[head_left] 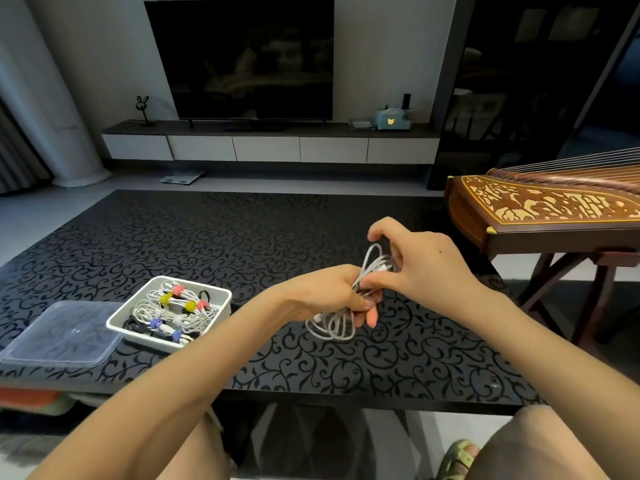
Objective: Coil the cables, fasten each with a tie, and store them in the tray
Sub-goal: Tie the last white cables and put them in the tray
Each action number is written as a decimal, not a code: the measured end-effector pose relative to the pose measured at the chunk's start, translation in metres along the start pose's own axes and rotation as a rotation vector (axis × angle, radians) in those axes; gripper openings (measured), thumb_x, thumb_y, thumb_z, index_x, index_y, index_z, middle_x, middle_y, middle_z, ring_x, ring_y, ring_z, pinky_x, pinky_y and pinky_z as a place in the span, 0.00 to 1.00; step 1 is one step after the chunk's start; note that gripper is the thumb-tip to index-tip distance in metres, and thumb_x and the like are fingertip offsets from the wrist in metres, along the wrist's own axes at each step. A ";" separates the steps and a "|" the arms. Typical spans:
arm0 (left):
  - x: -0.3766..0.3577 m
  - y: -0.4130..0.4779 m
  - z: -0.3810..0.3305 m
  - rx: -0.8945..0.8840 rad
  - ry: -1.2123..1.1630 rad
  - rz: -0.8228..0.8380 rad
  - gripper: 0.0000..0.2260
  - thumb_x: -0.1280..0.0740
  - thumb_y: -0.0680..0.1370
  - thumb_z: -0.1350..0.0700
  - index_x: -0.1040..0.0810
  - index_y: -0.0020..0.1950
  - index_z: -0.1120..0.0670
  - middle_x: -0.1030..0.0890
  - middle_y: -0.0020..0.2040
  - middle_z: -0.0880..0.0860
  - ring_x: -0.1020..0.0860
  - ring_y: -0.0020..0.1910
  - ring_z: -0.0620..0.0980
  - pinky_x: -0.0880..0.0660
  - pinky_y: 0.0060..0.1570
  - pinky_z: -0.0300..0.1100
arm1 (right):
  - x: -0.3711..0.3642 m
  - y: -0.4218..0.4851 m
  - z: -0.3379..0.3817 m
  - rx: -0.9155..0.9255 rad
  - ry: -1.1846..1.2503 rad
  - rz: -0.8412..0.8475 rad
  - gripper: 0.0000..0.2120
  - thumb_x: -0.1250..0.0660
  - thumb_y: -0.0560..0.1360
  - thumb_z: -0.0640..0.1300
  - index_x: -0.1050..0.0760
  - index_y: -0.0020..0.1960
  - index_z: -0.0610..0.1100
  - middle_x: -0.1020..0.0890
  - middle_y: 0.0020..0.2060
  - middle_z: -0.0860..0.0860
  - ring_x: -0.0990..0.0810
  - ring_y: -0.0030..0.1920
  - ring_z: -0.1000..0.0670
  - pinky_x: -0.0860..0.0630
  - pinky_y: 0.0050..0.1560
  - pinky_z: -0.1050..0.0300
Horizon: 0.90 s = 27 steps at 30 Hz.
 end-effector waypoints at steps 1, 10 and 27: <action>-0.002 0.000 0.001 0.004 0.024 0.016 0.09 0.44 0.79 0.70 0.30 0.43 0.59 0.20 0.36 0.53 0.24 0.34 0.45 0.26 0.41 0.36 | -0.001 -0.002 -0.003 0.026 -0.103 0.032 0.29 0.33 0.67 0.64 0.31 0.65 0.56 0.30 0.32 0.56 0.28 0.34 0.54 0.31 0.34 0.57; -0.031 0.011 0.023 0.217 -0.018 -0.072 0.11 0.43 0.74 0.70 0.28 0.37 0.58 0.32 0.27 0.51 0.40 0.20 0.43 0.41 0.22 0.35 | -0.045 -0.046 -0.030 -0.232 0.864 0.318 0.05 0.30 0.74 0.46 0.22 0.49 0.53 0.17 0.35 0.48 0.21 0.29 0.50 0.26 0.25 0.57; -0.026 0.060 0.080 0.220 -0.415 -0.509 0.17 0.47 0.83 0.49 0.35 0.37 0.53 0.38 0.27 0.45 0.43 0.21 0.41 0.45 0.21 0.33 | -0.108 -0.104 -0.170 -1.124 0.652 -0.151 0.10 0.34 0.76 0.39 0.21 0.56 0.40 0.17 0.49 0.42 0.18 0.48 0.43 0.21 0.48 0.49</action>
Point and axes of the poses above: each hand's wrist, its own y-axis towards the middle knuckle, its own x-axis out of the back of the hand, z = x × y, the point moved 2 cm from there along y, towards the middle knuckle
